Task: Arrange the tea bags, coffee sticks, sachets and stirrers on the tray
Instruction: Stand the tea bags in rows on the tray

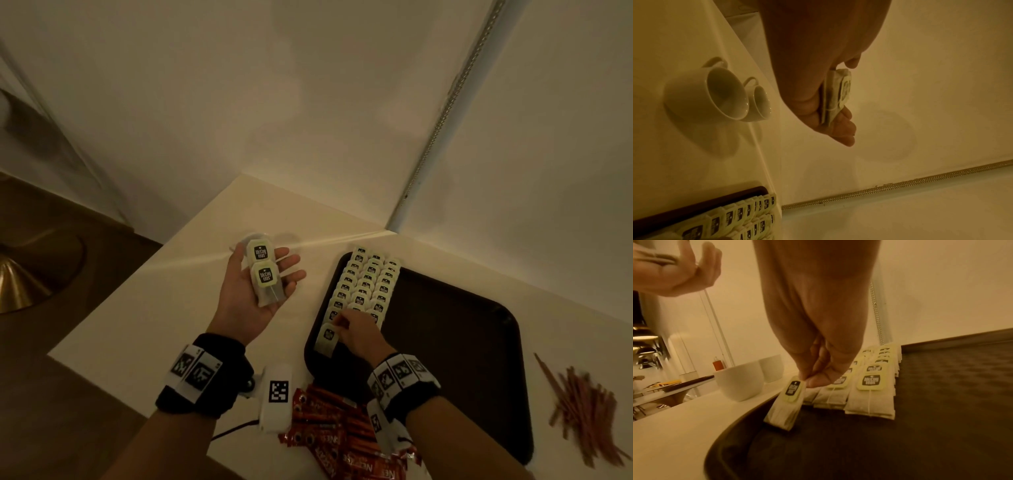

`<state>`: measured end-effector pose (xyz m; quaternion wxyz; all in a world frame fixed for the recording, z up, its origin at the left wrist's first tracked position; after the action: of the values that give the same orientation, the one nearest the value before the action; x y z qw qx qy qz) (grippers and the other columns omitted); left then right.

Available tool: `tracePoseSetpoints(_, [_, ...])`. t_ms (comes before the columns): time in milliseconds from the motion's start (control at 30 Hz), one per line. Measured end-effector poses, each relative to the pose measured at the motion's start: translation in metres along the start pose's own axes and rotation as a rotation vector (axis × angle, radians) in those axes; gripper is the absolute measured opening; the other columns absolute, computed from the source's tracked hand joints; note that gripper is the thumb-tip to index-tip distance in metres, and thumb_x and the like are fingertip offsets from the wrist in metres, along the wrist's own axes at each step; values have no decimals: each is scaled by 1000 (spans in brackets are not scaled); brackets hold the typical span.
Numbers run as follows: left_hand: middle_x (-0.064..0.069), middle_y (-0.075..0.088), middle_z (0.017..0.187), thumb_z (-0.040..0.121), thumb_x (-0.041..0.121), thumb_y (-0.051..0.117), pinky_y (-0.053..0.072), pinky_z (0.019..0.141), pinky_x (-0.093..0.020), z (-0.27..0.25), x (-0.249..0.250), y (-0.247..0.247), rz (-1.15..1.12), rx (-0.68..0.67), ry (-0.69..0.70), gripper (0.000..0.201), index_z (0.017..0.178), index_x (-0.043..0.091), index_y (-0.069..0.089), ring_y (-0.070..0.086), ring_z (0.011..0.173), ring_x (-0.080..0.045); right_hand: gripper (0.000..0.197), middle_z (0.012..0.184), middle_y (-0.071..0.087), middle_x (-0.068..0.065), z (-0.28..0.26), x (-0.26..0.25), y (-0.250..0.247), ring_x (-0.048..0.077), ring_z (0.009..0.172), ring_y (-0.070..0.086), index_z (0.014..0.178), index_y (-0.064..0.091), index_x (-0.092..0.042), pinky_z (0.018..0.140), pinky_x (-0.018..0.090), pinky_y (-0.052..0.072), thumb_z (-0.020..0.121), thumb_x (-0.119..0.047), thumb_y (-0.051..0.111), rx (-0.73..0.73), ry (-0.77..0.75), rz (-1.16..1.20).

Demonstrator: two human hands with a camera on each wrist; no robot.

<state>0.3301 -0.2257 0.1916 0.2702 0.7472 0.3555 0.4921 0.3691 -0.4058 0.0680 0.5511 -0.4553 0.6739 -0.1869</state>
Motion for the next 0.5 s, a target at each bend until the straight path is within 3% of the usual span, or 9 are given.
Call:
tracePoseSetpoints(167, [-9,72,93,68,59,47,56,54,-23,3,0,-3,-1,-2,2,64,101,6,63,70,71,-24,12,101,66,16,14,8,1,12,84,51,95,66,0,75,20,41,87,-4,59,79,-5,28])
tracePoseSetpoints(333, [-12,72,98,68,62,47,56,55,-25,2,-2,-2,26,-4,-30,68,102,6,63,71,77,-27,12,101,66,16,19,12,4,22,88,58,95,66,0,75,22,43,87,-5,60,94,5,20])
tracePoseSetpoints(433, [-13,72,102,77,66,39,55,55,-25,2,-5,0,64,-19,-75,71,105,5,63,70,81,-27,14,95,65,11,14,-4,-12,17,80,55,98,64,-5,72,23,42,89,-15,59,172,-5,95])
tracePoseSetpoints(500, [-14,71,103,87,68,28,54,53,-24,3,-8,0,88,-34,-118,76,107,4,63,71,80,-27,16,92,62,5,6,-33,-38,14,79,54,98,63,-11,70,20,41,92,-24,57,280,-97,247])
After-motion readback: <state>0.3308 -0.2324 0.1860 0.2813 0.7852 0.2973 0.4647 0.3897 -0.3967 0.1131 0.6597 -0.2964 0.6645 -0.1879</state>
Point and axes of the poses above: each hand's wrist, its own z-axis towards the middle knuckle, its own y-axis out of the palm, x = y × z, the point moved 6 cm from there along z, towards the middle knuckle
